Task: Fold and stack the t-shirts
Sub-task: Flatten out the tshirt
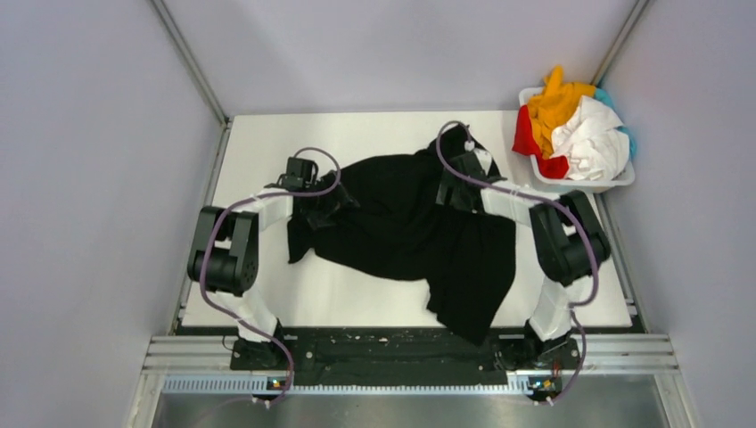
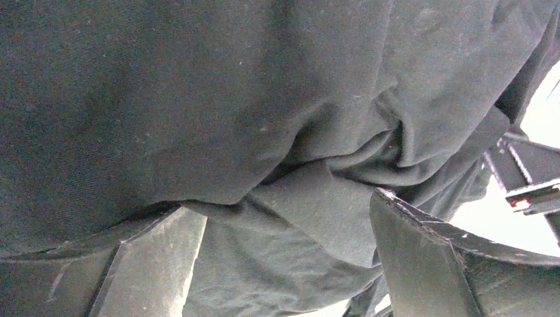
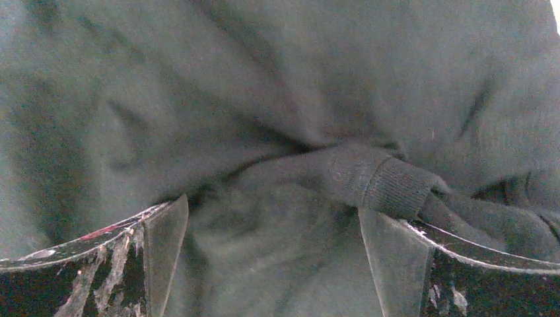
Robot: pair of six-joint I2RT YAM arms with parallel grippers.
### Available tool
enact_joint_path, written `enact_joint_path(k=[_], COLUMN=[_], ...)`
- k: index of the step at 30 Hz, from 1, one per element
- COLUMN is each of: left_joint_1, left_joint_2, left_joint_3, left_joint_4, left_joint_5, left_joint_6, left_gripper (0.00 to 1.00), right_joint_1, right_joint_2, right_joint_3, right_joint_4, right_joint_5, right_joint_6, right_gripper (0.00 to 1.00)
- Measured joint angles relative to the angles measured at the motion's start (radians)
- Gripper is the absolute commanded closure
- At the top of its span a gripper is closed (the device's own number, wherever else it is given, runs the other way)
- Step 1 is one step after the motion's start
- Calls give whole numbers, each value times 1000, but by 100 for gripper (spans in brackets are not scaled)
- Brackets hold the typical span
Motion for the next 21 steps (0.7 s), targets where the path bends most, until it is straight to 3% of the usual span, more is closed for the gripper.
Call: enact_joint_path(k=[6,11,14,17,21], left_joint_1=[-3,-5,-3,2,69], left_joint_2=[91,26,-142,-368,-557], left_joint_3=[130,114,22,-89,-238], left_joint_4=[-14,-85,-136,-203,-247], left_joint_5=[-26,-146,-253,-387,-478], left_joint_6=[15,45,45,28,-11], left_gripper=[2,1,1,1,1], right_joint_1=[-66,-84,-86,-86,-86], right_joint_2=[231,227,87,-174,-505], right_joint_3=[304,327,216,56,-134], right_joint_4=[-2,-34,-44,-49,-24], right_joint_5=[-1,22,41,38,8], right_joint_6=[-67,-103,-112,-118,-95], right_gripper=[1,1,1,1,1])
